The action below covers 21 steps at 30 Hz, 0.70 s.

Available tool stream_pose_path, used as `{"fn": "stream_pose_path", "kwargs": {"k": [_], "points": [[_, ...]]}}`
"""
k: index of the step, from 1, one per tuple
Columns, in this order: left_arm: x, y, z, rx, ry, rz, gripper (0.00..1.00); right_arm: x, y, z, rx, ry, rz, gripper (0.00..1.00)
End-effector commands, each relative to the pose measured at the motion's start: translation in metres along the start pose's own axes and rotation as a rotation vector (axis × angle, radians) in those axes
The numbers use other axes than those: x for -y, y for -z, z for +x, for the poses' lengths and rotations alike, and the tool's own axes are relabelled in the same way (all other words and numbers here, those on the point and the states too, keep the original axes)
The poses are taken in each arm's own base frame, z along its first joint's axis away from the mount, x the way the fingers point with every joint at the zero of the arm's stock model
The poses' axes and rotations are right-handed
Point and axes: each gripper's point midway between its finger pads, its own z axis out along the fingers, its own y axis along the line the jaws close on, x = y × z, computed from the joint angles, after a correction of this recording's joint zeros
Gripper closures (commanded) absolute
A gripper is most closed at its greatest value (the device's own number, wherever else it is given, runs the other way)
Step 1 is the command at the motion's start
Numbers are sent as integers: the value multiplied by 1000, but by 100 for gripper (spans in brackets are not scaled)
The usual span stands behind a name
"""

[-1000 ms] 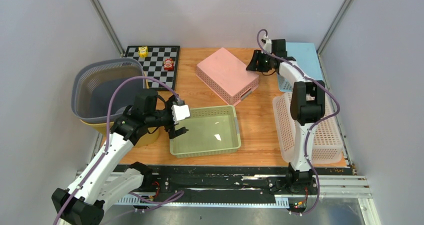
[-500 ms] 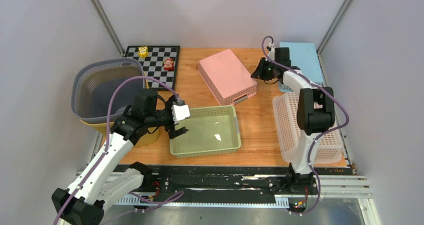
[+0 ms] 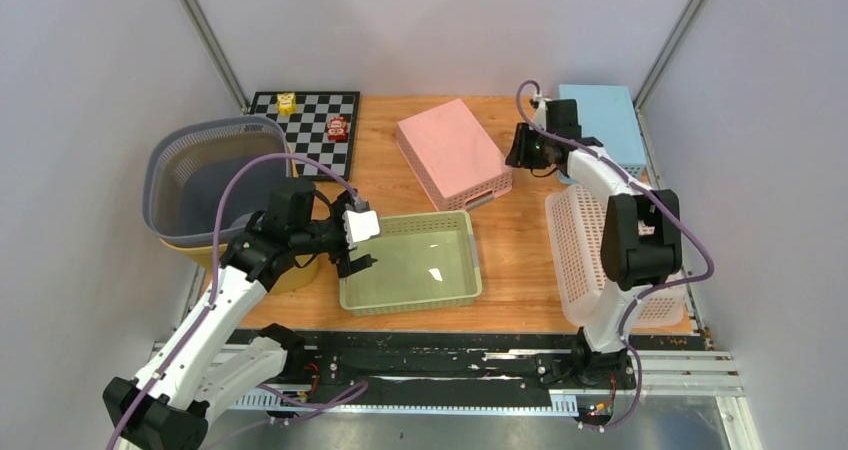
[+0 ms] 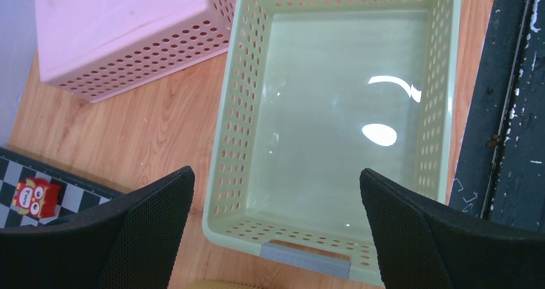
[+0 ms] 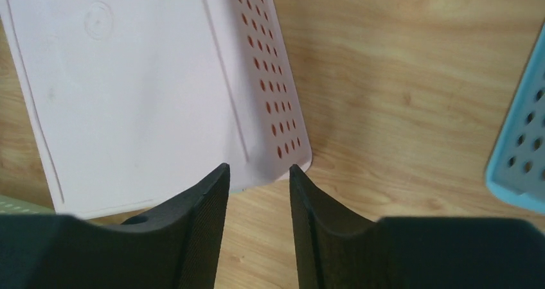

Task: Turn the large container upside down
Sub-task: Move the container to the center of the board.

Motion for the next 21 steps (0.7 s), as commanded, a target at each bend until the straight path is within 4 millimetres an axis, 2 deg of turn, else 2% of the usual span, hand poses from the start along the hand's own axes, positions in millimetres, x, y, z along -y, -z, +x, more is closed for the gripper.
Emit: {"fn": "stream_pose_path", "kwargs": {"k": [1, 5, 9, 11, 17, 21], "points": [[1, 0, 1, 4, 5, 10, 0, -41, 23, -44, 73, 368, 53, 55], [1, -1, 2, -2, 9, 13, 0, -82, 21, -60, 111, 591, 80, 47], [0, -1, 2, -5, 5, 11, 0, -125, 2, -56, 120, 734, 52, 41], [1, 0, 2, -6, 4, 10, 0, -143, -16, -48, 105, 774, 35, 41], [1, 2, 4, -11, -6, 3, 0, -181, -53, -35, 95, 834, 24, 38], [1, 3, 4, -14, -9, -2, 0, -196, -71, -26, 89, 851, 14, 32]]}}
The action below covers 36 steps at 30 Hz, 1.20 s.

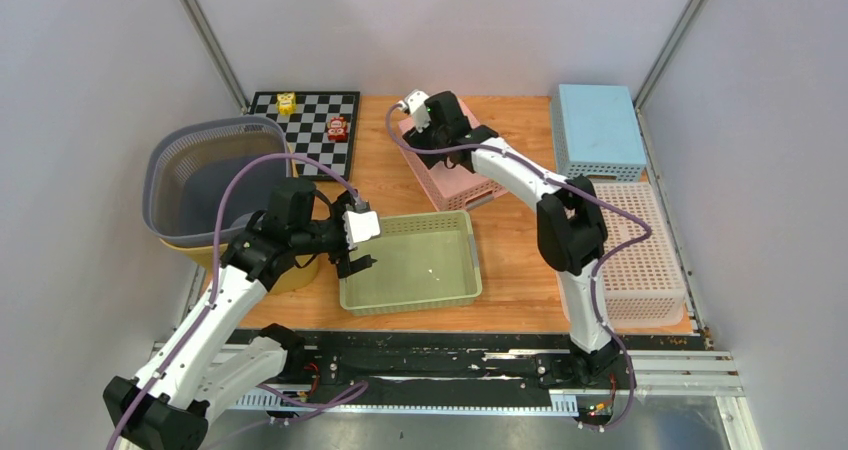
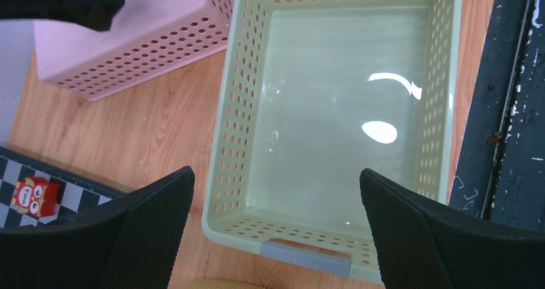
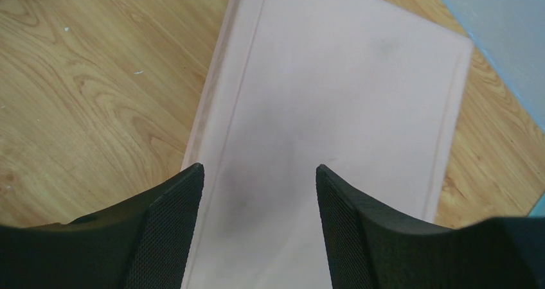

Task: Turn the large container upside down
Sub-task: Move the container to the center of the board.

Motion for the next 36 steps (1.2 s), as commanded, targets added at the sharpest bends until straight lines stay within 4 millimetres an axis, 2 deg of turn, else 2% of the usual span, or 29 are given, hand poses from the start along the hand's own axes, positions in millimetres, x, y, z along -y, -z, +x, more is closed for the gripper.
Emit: {"fn": "stream_pose_path", "kwargs": {"k": [1, 8, 13, 17, 20, 21, 25, 31, 36], "points": [[0, 3, 2, -6, -9, -6, 0, -10, -12, -6, -16, 40, 22, 32], [0, 1, 4, -15, -8, -2, 0, -26, -27, -1, -36, 40, -2, 31], [-1, 0, 4, -14, -5, 4, 0, -15, -39, 9, -77, 37, 97, 29], [0, 0, 5, -16, -7, 5, 0, -13, -50, 16, -102, 41, 123, 24], [0, 0, 4, -13, -10, 3, 0, -16, -54, 18, -108, 42, 114, 14], [0, 1, 4, -11, -11, 2, 0, -15, -55, 17, -106, 41, 121, 13], [0, 0, 5, -14, -11, 2, 0, 1, -54, 14, -113, 36, 208, 11], [0, 0, 5, -16, -8, 5, 0, 28, -51, 10, -112, -5, 321, 3], [0, 0, 5, -16, -8, 5, 0, 40, -56, 14, -124, -5, 359, 0]]}}
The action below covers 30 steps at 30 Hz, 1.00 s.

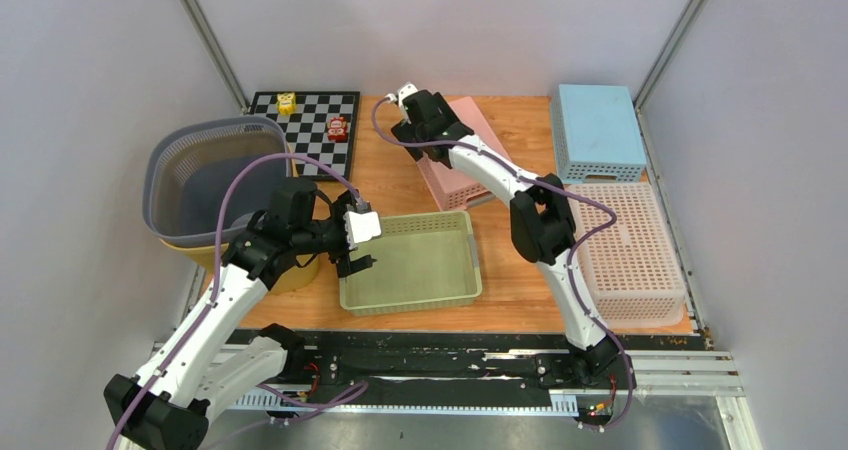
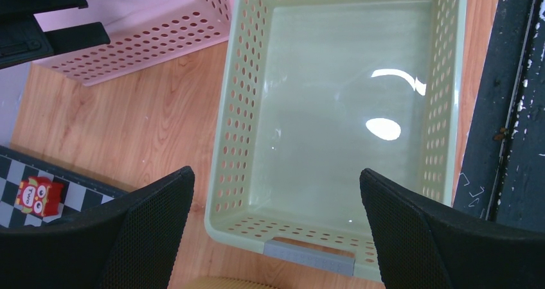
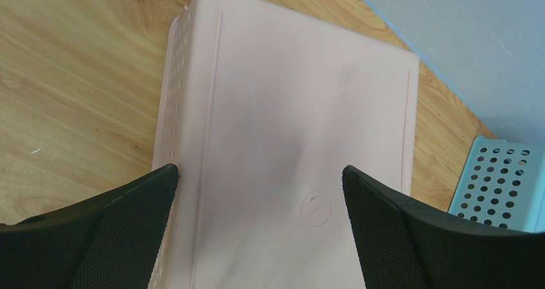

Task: Turn the large container upside down
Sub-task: Move the container to the center of the board.

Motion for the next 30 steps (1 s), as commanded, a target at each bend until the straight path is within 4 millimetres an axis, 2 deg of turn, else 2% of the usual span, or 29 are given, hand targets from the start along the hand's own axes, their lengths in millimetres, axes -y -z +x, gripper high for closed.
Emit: {"fn": "stream_pose_path", "kwargs": {"k": [1, 8, 21, 25, 27, 30], "points": [[2, 1, 3, -7, 6, 7, 0, 16, -15, 14, -46, -13, 81, 0], [2, 0, 3, -7, 5, 10, 0, 31, -26, 22, -64, -41, 101, 0], [2, 0, 4, -10, 5, 14, 0, 86, -37, 34, -83, -149, 181, 0], [2, 0, 4, -12, 6, 14, 0, 99, -35, 34, -82, -166, 196, 0], [2, 0, 4, -13, 7, 14, 0, 103, -31, 27, -68, -154, 180, 0], [2, 1, 4, -14, 7, 13, 0, 102, -14, 1, -4, -64, 88, 0]]}}
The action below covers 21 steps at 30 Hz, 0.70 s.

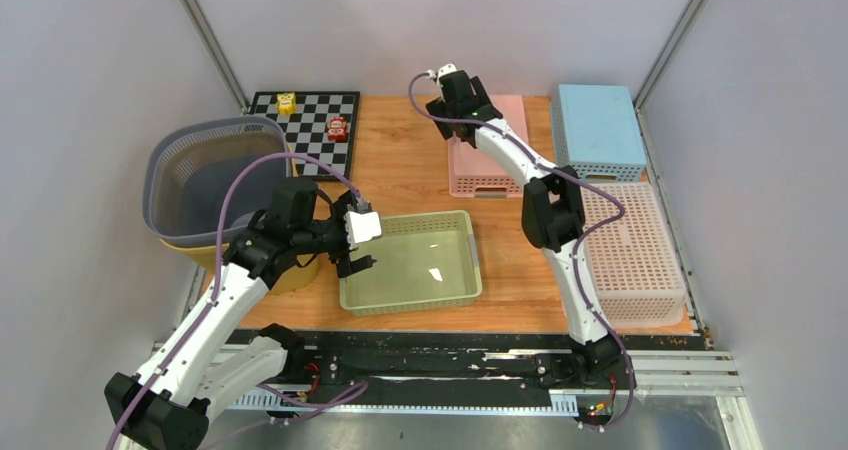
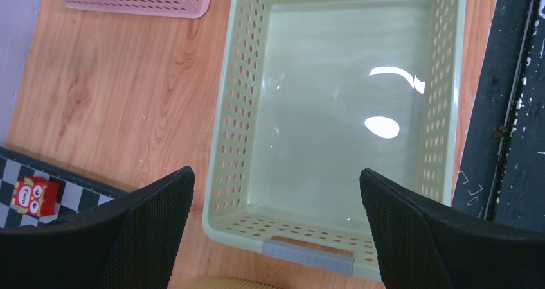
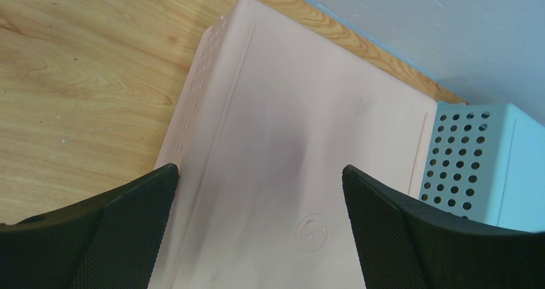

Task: Turn the large container upside down
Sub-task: Move the container to the center of the board.

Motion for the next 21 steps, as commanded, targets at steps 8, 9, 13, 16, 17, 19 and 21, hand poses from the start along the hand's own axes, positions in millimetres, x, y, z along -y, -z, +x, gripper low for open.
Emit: {"fn": "stream_pose_path", "kwargs": {"k": [8, 9, 13, 16, 17, 19, 21], "points": [[2, 3, 2, -5, -2, 2, 0, 6, 141, -50, 253, 376, -393, 0], [2, 3, 2, -4, -3, 3, 0, 4, 154, -40, 264, 434, -428, 0], [2, 3, 1, 0, -5, 5, 0, 3, 190, 2, 264, 571, -488, 0], [2, 4, -1, 5, -7, 6, 0, -2, 196, 43, 225, 651, -520, 0], [3, 4, -1, 7, -8, 6, 0, -3, 194, 53, 216, 673, -518, 0], [4, 5, -2, 10, -8, 8, 0, -3, 189, 69, 194, 715, -502, 0], [5, 6, -3, 16, -11, 6, 0, -3, 180, 83, 169, 766, -483, 0]]}}
